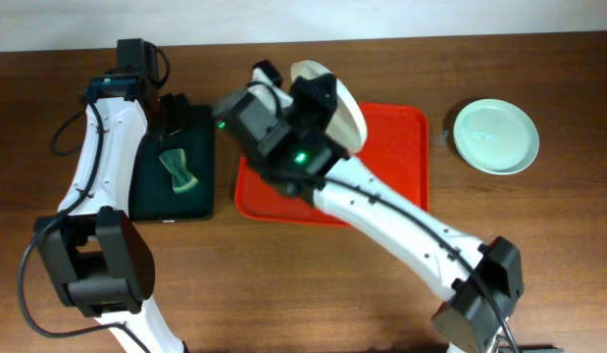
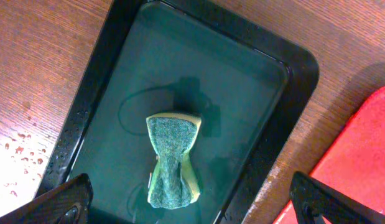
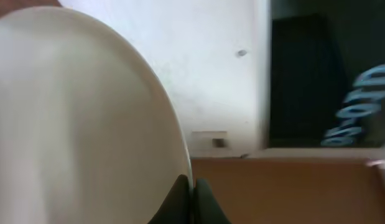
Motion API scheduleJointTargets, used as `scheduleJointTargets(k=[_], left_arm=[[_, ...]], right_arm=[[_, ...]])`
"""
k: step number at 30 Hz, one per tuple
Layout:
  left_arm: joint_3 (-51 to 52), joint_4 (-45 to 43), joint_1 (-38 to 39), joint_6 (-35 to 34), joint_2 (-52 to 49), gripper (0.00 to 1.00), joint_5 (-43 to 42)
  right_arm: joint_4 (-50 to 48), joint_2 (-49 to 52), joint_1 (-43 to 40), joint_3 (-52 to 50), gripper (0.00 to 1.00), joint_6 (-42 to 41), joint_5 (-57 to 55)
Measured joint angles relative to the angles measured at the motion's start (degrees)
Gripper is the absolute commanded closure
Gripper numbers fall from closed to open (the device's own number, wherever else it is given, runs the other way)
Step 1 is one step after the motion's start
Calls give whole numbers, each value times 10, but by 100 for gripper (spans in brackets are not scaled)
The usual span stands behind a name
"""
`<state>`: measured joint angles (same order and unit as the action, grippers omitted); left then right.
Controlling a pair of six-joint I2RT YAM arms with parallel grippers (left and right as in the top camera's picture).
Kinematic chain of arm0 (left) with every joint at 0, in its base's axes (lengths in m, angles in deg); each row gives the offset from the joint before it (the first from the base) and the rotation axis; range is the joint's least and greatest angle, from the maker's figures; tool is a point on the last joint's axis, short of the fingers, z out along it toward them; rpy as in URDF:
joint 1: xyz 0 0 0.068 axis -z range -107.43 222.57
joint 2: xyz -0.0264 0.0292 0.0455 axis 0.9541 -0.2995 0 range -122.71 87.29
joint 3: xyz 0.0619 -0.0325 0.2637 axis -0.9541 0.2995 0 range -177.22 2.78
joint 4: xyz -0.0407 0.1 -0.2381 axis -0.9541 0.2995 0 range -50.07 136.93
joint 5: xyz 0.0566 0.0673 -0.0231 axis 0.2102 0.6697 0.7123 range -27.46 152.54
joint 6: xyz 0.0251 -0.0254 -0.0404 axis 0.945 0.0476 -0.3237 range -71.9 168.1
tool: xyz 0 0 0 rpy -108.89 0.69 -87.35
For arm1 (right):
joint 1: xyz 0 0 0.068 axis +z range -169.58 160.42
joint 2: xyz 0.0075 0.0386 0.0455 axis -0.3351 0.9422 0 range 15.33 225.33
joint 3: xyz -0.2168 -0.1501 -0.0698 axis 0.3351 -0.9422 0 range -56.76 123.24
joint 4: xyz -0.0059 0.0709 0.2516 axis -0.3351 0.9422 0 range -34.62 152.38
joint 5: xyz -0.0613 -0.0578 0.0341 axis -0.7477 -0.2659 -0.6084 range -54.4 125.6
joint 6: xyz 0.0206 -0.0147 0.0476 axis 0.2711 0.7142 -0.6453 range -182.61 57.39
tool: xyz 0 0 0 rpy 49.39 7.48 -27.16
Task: Clean dirty plates on tray and stack at the side
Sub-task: 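Lift the white plate with right gripper and stack it on the pile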
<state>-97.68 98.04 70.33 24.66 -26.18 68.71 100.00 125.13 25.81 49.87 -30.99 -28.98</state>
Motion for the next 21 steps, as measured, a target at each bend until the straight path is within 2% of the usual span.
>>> scheduleJointTargets(k=[2,4,6,8,12,13,14,16,18,19,21], left_arm=[[0,-1,0,0,0,1,0],[0,0,0,0,0,1,0],[0,0,0,0,0,1,0],[0,0,0,0,0,1,0],[0,0,0,0,0,1,0],[0,-1,0,0,0,1,0],[0,0,0,0,0,1,0],[0,0,0,0,0,1,0],[0,0,0,0,0,1,0],[0,0,0,0,0,1,0],[0,0,0,0,0,1,0]], right_arm=[[80,1,-93,0,96,-80,196],[116,13,-291,-4,96,-210,449],[137,14,-421,-4,96,-285,602],[164,18,-588,-4,96,-351,686],[150,45,-776,-33,96,-385,724],[125,50,-798,-54,96,-390,727],[57,51,-806,-97,96,-392,732],[19,53,-808,-140,94,-392,734],[-22,54,-803,-182,41,-392,736],[-40,55,-798,-191,44,-393,738],[-40,55,-790,-192,43,-386,748]])
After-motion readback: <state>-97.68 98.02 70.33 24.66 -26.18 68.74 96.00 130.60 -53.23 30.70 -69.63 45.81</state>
